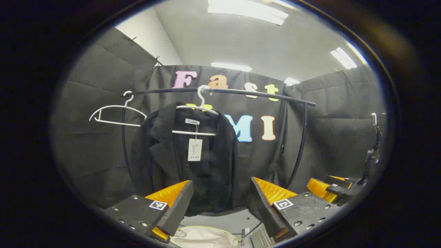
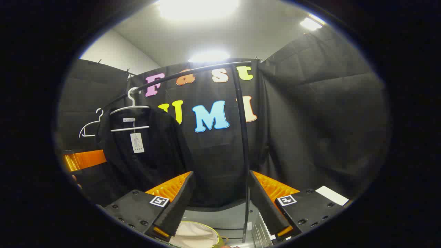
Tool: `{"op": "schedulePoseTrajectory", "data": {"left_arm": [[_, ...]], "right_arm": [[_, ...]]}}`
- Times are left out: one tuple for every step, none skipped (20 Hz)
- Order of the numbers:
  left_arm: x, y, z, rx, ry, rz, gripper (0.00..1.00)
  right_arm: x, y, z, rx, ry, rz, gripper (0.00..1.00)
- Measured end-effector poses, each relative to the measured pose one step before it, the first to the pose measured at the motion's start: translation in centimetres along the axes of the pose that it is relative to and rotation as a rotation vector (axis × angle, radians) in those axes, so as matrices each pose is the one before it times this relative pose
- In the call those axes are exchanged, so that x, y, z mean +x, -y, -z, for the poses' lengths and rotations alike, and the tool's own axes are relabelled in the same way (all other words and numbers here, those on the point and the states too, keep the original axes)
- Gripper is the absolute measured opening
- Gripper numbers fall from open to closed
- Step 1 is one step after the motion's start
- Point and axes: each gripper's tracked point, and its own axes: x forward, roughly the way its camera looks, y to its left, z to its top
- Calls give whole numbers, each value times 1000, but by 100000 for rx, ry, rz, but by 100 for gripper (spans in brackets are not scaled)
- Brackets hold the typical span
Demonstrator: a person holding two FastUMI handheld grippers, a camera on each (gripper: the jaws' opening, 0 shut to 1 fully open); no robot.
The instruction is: Grasp the clothes on the hanger with both hands and then place them into the laundry hamper below.
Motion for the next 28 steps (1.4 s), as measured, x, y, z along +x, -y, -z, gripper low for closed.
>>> {"op": "schedulePoseTrajectory", "data": {"left_arm": [[-139, -66, 156, 750, 35, -64, 95], [13, 14, 105, 491, -350, -24, 95], [19, -12, 216, 10, -580, 42, 95], [23, 6, 146, -1194, -834, 94, 95], [9, 149, 171, -2217, -939, 634, 95], [-32, -18, -108, -2141, -825, 64, 96], [-2, -261, 116, -1485, -297, -886, 95], [114, -134, -62, -714, 360, -839, 95], [-43, 82, 156, -265, 168, -916, 95], [22, -47, 25, 55, -76, -828, 95], [11, 71, 91, 57, -217, -504, 95], [0, 19, 33, 120, -154, -207, 95], [-37, -38, -17, 142, -110, -292, 95], [5, 12, -71, 202, -78, -163, 95], [-20, -50, 156, 224, 40, -217, 95], [89, -24, -9, 122, 123, -278, 95], [-52, 10, 16, -209, -54, -287, 95], [57, -10, 6, -548, -90, -109, 95], [20, -31, 132, -603, -59, -118, 95], [13, -51, -51, -423, -183, -137, 95], [-101, -20, 100, -16, -61, -273, 95], [-7, -93, -98, 403, 44, -407, 95], [-102, -64, 32, 573, 140, -572, 95], [-18, -76, 27, 651, 121, -400, 95], [124, -39, 190, 905, -120, -439, 95], [188, -142, 251, 1135, -276, -639, 95], [100, -265, 302, 1275, -412, -774, 95], [69, -364, 232, 1195, -468, -871, 95]], "right_arm": [[-36, -164, 152, 161, -278, -246, 98], [-9, -69, 52, -96, -185, -115, 98], [0, -72, 69, -179, -161, -126, 98], [-34, -17, 2, -210, -142, -134, 98], [-2, -25, 14, -290, -67, -23, 98], [4, 40, -18, -319, -21, 189, 98], [-80, -28, 106, -173, -222, 5, 98], [8, -36, 108, 27, -383, -166, 98], [-6, 79, 47, 110, -276, 47, 98], [-67, 75, -45, 61, 37, 99, 98], [-62, 44, 16, 10, 16, 71, 98], [-124, 93, -17, -125, 9, 171, 98], [1, -32, 67, -134, -34, 170, 98], [-58, 67, 81, -54, -190, 162, 98], [19, 32, 103, 83, -310, 101, 98], [-62, -23, 135, 83, -449, 60, 98], [14, 1, 162, 75, -627, 13, 98], [42, -40, 116, -81, -547, 5, 98], [-27, 29, 64, -365, -205, 404, 98], [130, 76, 8, -672, -56, 723, 98], [39, 63, 52, -474, -251, 609, 98], [36, -189, -18, 7, -262, -87, 98], [-25, -336, 38, 93, -292, -322, 98], [-43, -182, 28, -276, -318, -326, 98], [37, -103, 143, -722, -400, -93, 98], [-26, -83, 85, -846, -552, -37, 98], [-57, -36, 108, -715, -672, -67, 98], [68, -15, -21, -469, -748, 143, 98]]}}
